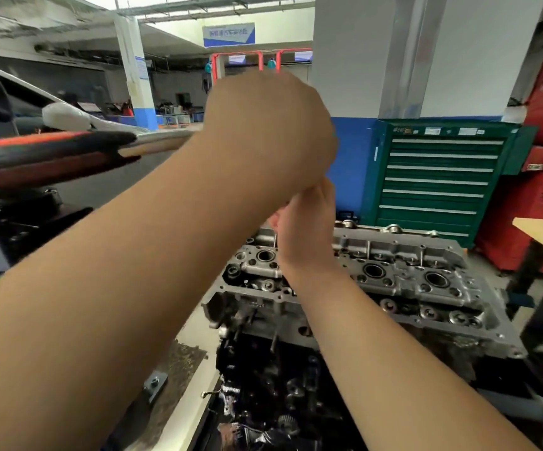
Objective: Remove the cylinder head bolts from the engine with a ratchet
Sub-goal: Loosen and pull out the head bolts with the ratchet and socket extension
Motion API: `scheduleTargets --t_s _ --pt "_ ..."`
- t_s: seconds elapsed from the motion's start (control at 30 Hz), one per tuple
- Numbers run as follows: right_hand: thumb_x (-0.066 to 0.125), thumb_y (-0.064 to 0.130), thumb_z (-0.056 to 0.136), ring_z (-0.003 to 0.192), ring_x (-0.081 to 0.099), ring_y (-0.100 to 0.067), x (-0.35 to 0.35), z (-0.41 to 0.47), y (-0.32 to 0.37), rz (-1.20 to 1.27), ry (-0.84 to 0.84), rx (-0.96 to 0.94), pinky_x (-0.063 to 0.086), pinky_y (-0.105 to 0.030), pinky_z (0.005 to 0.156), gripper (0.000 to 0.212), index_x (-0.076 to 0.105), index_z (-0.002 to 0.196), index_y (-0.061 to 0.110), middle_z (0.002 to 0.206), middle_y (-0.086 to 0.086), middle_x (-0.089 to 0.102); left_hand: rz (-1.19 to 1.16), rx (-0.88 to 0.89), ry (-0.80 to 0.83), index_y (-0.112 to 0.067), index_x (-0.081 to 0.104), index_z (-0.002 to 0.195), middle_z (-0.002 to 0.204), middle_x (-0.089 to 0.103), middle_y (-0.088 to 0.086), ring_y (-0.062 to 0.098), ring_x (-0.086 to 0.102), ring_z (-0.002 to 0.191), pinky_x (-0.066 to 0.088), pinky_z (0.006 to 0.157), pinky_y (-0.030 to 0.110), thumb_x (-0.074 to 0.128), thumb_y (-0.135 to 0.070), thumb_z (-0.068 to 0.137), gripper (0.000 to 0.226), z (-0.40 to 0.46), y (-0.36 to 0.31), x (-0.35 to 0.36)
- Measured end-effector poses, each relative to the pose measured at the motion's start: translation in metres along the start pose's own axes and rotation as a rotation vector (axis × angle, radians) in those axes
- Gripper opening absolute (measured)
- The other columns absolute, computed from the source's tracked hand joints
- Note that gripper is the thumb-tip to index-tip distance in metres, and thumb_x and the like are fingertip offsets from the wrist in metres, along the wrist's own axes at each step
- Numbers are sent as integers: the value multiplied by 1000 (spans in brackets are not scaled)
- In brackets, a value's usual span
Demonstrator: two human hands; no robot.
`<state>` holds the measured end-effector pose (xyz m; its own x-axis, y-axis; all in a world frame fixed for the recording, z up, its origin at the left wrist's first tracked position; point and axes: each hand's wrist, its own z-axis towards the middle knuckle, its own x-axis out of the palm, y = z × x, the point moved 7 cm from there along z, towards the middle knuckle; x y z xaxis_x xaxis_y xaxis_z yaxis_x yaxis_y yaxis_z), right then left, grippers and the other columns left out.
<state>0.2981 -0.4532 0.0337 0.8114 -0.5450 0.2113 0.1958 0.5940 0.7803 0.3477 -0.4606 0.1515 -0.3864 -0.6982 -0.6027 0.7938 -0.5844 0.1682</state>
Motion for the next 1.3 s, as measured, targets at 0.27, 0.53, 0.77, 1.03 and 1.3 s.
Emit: scheduleTargets --t_s 0.27,0.53,0.77,1.03,1.3 --pt "42 32 85 53 27 -17 -4 -1 0 149 23 208 18 -38 56 26 41 62 20 57 0 39 -150 144 -96 -13 51 65 60 48 5 31 46 56 35 52 29 41 -46 87 42 -5 6 -4" --pt "41 47 105 59 40 -5 -6 -17 -8 -104 -111 79 33 -38 65 30 50 79 34 61 16 46 -621 340 37 -6 72 79 72 65 16 34 56 69 48 65 46 53 -33 87 35 4 14 8" --pt "57 25 73 50 26 -18 0 11 -10 -54 150 165 25 -32 51 26 42 52 25 53 0 31 -115 72 74 -14 50 68 65 49 5 22 44 56 35 59 30 44 -35 92 33 8 7 12" --pt "52 19 85 41 33 -20 -6 15 -20 140 402 337 34 -30 49 31 42 55 18 47 -3 36 -13 42 -160 -14 37 61 59 36 4 22 30 50 21 51 27 45 -37 88 36 -2 -3 1" --pt "55 48 101 56 47 1 5 -10 -13 -307 -153 93 26 -33 56 43 43 63 30 55 23 52 -651 344 -30 -11 68 74 67 59 13 34 53 66 46 63 46 58 -33 90 30 -2 25 7"
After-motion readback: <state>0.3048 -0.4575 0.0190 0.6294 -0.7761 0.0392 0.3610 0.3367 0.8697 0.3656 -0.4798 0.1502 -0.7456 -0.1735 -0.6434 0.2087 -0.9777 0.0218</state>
